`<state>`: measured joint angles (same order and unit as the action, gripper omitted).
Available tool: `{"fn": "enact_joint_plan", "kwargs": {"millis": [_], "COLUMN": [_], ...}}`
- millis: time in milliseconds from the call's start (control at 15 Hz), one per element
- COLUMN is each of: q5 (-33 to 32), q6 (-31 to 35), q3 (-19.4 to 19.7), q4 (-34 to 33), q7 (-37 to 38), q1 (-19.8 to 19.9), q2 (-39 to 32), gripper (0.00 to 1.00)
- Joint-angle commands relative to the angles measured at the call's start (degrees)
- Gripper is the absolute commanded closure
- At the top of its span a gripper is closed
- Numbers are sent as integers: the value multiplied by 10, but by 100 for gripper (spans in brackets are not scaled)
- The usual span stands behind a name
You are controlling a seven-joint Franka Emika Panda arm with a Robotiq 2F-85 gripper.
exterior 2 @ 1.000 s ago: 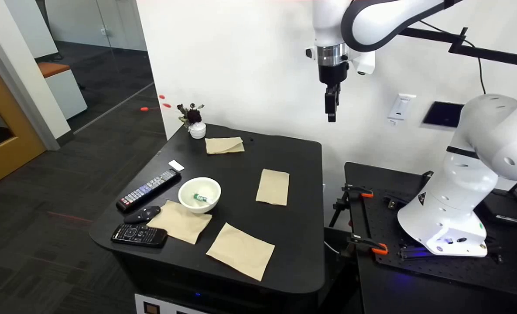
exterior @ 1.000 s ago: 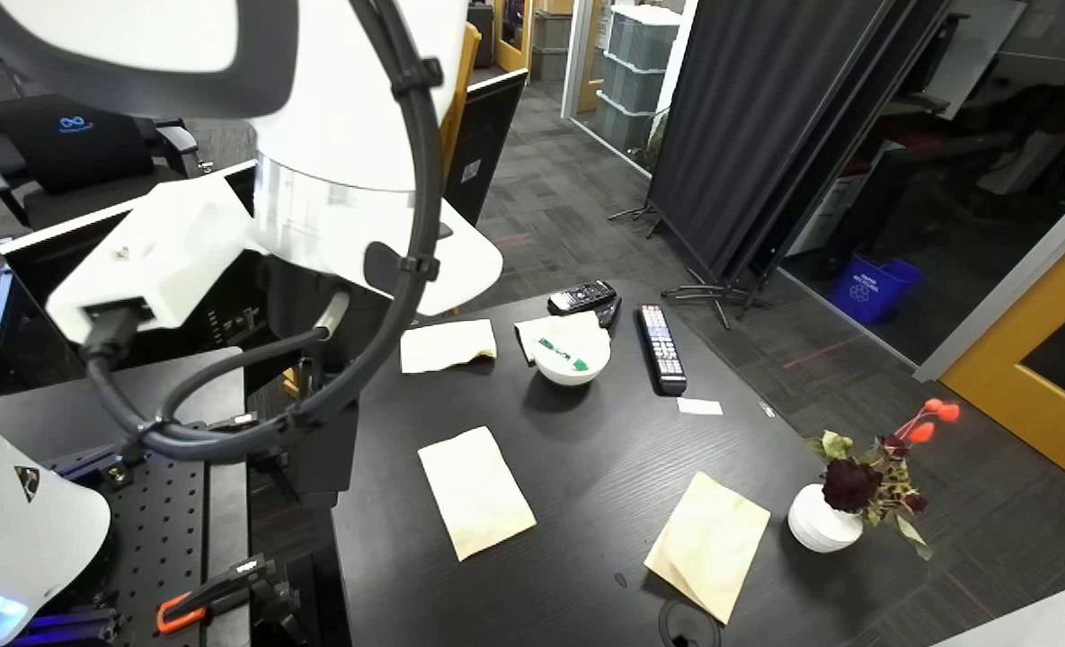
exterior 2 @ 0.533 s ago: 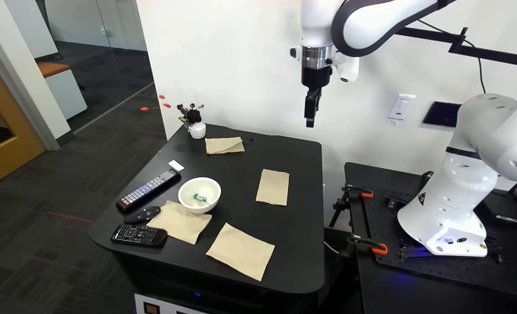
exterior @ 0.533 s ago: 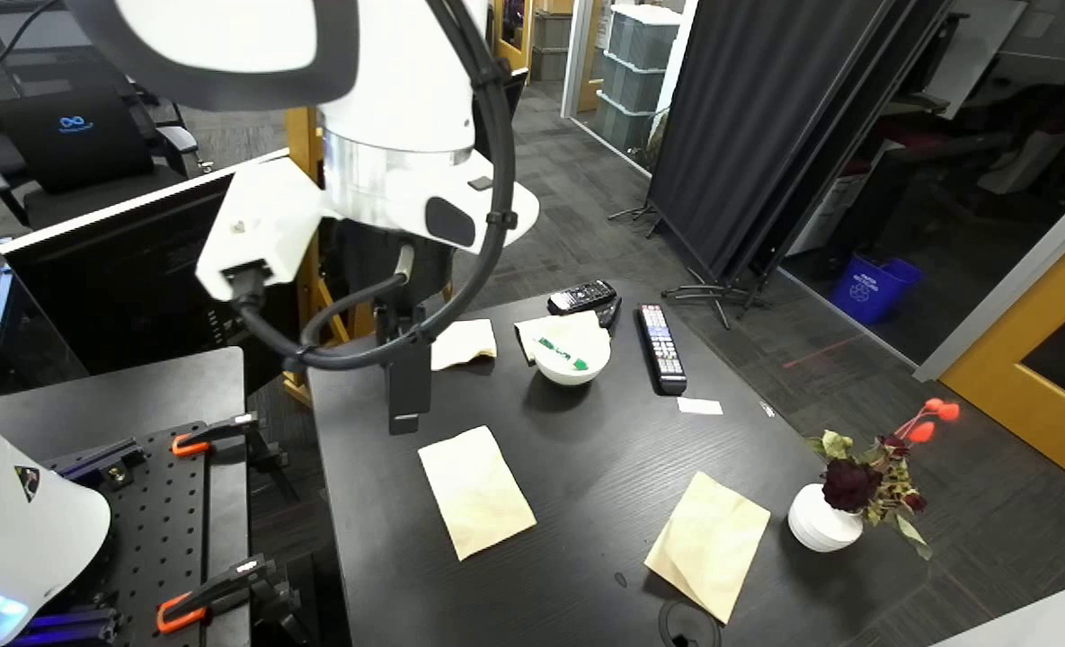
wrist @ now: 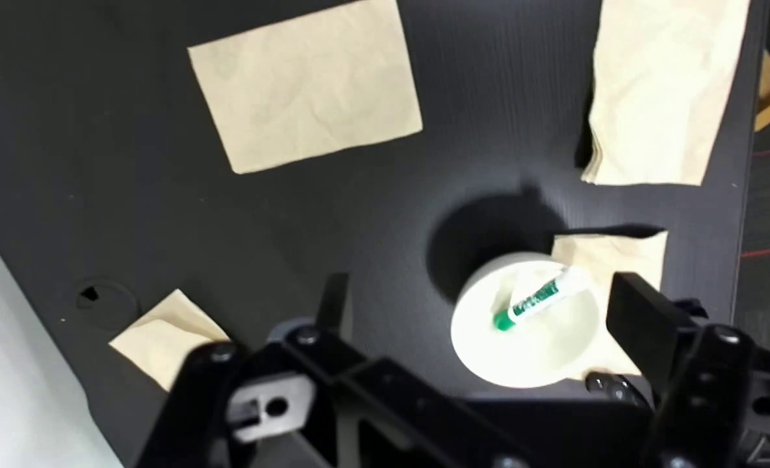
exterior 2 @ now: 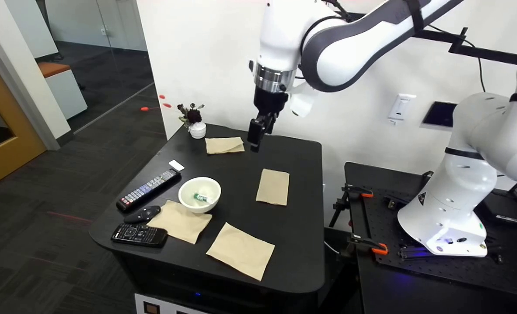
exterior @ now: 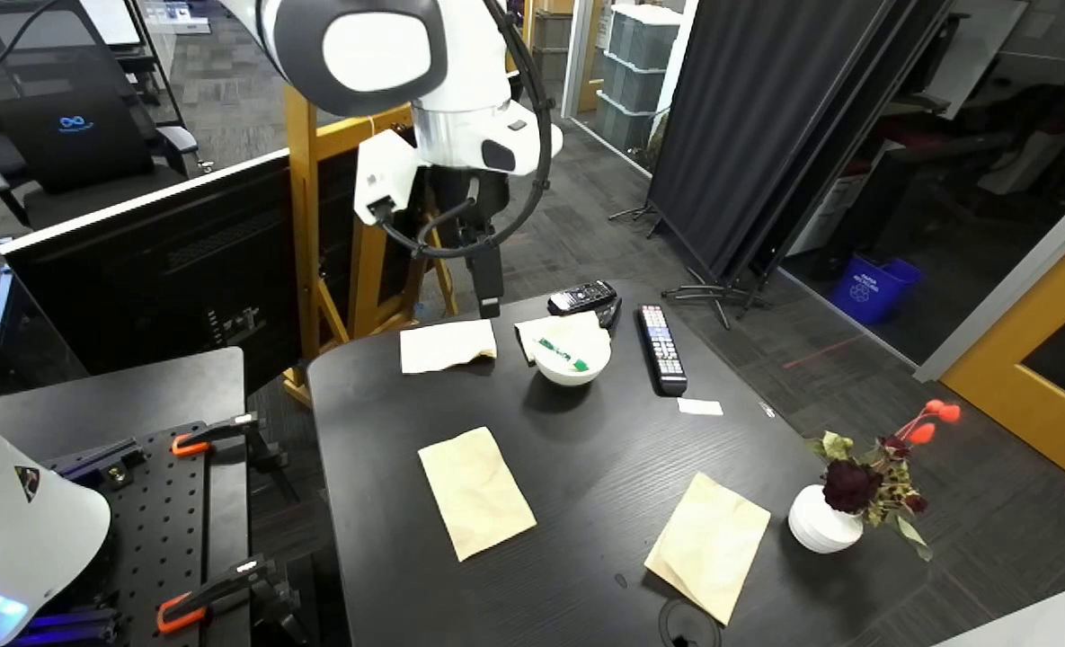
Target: Take the marker out of the bowl and put it on the table
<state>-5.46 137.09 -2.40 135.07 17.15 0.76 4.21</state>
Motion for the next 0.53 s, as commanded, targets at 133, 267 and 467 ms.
{"fn": "enact_joint_plan", "kwargs": {"millis": [133, 267, 467], "q5": [-27, -27, -20], "q6": [50, 60, 78], "q3": [-9, -2, 11], "q4": [-82, -102, -132], "q7": [129, 157, 180], "q1": [-27, -40, -54], "q2": [-112, -145, -189], "gripper": [0, 0, 0]}}
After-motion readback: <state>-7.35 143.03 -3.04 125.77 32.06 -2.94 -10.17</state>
